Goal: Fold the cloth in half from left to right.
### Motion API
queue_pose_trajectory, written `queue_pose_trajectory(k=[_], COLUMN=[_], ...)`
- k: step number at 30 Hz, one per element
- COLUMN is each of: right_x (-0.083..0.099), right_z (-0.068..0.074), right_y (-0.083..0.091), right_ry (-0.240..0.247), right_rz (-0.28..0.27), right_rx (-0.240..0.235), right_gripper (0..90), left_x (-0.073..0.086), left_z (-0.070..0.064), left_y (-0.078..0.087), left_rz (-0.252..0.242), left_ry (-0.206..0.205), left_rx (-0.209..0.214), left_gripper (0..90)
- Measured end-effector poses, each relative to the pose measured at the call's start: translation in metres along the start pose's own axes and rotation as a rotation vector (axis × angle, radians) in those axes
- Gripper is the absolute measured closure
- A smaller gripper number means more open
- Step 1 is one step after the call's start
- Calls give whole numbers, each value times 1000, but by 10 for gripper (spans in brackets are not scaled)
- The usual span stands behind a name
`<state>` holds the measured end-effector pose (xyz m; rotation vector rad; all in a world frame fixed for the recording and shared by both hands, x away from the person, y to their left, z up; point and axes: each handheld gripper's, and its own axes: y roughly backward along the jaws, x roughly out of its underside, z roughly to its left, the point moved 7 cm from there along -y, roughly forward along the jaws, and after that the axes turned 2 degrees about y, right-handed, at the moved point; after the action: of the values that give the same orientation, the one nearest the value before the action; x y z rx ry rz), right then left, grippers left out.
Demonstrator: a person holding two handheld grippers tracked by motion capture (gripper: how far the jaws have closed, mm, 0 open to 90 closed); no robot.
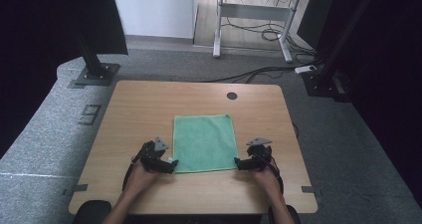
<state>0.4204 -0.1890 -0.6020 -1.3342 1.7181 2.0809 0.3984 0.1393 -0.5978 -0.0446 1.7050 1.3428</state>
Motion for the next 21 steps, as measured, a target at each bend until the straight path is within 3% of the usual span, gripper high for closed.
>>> queue_pose_trajectory(k=[15, 21], right_x=[4, 7], right_z=[-22, -27], right_y=[4, 3], right_ry=[-39, -79], right_rz=[-7, -17], right_rx=[62, 40], right_gripper=[28, 13], left_x=[1, 1], left_z=[-40, -40], left_y=[1, 0], left_rz=[-2, -5], left_ry=[-43, -47], left_rx=[73, 93], left_gripper=[38, 37])
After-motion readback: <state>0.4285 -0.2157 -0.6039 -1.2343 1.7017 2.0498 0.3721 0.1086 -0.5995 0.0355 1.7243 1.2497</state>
